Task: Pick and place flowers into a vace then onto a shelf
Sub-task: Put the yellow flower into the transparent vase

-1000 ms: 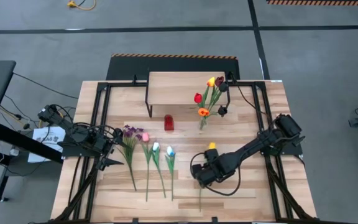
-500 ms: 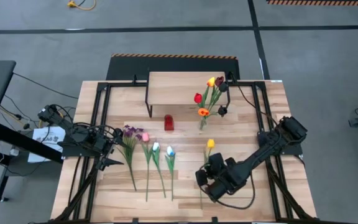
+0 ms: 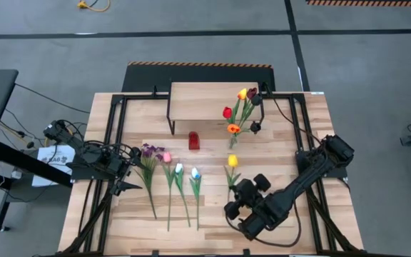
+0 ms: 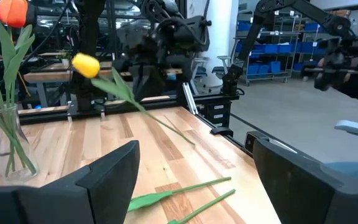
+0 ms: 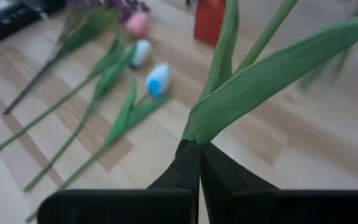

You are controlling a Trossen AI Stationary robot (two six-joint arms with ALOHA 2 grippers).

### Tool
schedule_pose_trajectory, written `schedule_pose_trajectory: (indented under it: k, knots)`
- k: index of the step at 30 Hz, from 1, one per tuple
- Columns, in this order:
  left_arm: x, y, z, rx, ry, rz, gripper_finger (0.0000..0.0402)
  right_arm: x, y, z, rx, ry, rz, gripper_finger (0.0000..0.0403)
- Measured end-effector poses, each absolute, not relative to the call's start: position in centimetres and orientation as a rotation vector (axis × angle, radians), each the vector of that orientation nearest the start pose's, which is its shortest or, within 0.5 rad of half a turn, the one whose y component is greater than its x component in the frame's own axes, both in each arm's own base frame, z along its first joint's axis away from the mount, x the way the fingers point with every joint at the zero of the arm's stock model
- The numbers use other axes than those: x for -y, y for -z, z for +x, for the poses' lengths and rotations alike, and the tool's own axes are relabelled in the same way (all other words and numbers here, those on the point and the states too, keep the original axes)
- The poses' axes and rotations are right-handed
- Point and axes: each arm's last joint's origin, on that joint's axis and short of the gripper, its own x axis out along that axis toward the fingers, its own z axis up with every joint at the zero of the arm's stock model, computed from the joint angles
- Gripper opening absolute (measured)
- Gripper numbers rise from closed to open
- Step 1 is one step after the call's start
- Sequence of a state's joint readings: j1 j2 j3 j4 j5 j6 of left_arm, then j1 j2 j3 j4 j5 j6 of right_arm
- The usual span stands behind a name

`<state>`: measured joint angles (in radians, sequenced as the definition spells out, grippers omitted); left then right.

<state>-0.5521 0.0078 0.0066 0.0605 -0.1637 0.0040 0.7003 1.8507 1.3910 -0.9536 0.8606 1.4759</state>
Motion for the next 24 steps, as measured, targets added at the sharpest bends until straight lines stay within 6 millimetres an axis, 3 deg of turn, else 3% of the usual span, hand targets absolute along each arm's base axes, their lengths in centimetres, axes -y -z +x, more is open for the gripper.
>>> schedule_pose_trajectory:
  k: [15,24]
  knots:
    - [4.7,-17.1,8.5,0.056,0.388,-0.017,0.0302,-22.6,-27.0,31.0,-0.566,0.503,-0.086,0.0]
    - [4.7,-17.1,8.5,0.057,0.388,-0.017,0.0302,-21.4,-31.9,29.0,-0.613,0.27,-0.222,0.0]
